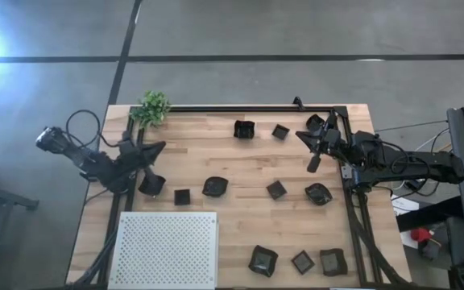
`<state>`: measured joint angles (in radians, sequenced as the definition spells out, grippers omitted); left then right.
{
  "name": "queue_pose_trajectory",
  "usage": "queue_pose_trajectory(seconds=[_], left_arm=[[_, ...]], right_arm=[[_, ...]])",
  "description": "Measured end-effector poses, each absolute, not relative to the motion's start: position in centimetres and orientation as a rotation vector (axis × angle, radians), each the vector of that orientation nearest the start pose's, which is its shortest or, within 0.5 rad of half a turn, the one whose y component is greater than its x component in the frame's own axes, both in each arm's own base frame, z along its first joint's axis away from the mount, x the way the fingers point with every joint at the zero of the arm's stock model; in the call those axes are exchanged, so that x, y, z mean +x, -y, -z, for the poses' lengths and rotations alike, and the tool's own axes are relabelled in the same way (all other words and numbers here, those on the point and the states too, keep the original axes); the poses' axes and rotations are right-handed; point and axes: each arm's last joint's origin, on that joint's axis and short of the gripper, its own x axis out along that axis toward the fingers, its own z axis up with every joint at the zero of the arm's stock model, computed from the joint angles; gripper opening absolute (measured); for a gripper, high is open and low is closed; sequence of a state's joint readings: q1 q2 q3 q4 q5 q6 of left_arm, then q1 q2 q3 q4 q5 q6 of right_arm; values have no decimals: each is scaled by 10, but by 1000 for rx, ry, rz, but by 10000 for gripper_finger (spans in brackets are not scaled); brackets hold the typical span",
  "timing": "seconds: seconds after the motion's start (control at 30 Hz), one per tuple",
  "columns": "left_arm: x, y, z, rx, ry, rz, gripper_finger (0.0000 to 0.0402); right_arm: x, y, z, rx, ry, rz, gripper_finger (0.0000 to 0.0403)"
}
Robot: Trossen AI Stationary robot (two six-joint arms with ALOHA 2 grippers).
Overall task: Pick & Place Mini shaped plates
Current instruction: Put the distorted square plate on the shelf
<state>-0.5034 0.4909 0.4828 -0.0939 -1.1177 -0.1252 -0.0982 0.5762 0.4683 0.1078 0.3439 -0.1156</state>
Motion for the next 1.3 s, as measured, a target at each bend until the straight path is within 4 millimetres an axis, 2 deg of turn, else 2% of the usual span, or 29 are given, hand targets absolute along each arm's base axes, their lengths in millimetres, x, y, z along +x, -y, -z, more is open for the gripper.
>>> queue_pose_trajectory(seconds=[0.3,0.6,0.87,1.1,1.3], left_arm=[[114,32,-288,-245,-241,-694,0],[124,37,-273,-499,-477,-657,0],[123,33,-258,-661,-650,-760,0],[122,28,-254,-707,-679,-832,0],[123,27,-255,-640,-664,-829,0]], right_arm=[[142,24,-281,-113,-26,442,8],[142,24,-281,-114,-25,441,8],[142,24,-281,-127,-28,441,8],[142,24,-281,-137,-30,441,8],[142,24,-281,-137,-30,441,8]])
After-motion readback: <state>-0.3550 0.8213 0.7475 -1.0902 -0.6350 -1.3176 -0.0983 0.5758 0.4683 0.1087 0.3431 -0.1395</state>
